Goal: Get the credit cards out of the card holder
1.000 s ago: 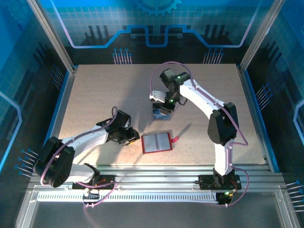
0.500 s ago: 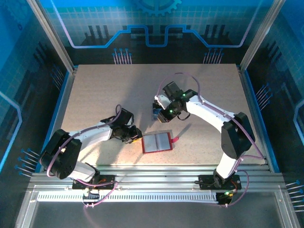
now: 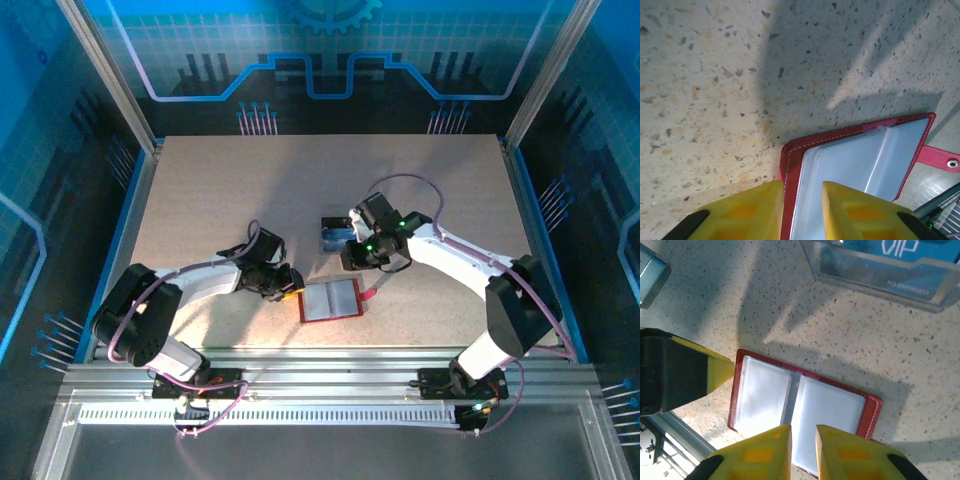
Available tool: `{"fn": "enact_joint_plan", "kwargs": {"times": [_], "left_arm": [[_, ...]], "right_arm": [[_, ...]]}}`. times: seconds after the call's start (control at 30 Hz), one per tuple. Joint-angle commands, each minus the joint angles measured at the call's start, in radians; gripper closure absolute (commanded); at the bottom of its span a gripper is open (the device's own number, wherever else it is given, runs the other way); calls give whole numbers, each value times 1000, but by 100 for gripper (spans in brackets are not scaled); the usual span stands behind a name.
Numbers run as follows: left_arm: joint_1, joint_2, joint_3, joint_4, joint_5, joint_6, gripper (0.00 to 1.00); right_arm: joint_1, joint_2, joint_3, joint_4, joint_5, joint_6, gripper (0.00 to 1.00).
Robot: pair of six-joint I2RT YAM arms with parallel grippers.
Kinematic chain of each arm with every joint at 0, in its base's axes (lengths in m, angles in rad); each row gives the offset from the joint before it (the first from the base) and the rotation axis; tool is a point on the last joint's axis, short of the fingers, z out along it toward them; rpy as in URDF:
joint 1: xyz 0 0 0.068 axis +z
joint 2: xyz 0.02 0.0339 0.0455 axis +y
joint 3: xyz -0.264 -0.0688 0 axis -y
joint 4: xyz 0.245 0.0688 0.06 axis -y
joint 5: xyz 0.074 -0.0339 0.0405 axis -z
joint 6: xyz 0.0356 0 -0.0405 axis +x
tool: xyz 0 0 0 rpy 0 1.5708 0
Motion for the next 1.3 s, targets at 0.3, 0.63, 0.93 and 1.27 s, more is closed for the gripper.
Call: {"fn": "enact_joint_plan", "kwargs": {"times": [0.3, 0.63, 0.93, 1.27], "left_arm": [[-8, 65, 31, 62, 50, -17, 73], [-12, 44, 42, 47, 25, -15, 73], [-10, -37, 9, 33, 12, -35, 70], [-10, 12, -62, 154, 114, -95, 91]], "right_arm": [[24, -74, -104, 29, -69, 116, 79], [71, -66, -136, 95, -92, 198, 76], [99, -15, -207, 287, -161, 346, 74], [110, 81, -264, 461, -248, 430, 75]]}}
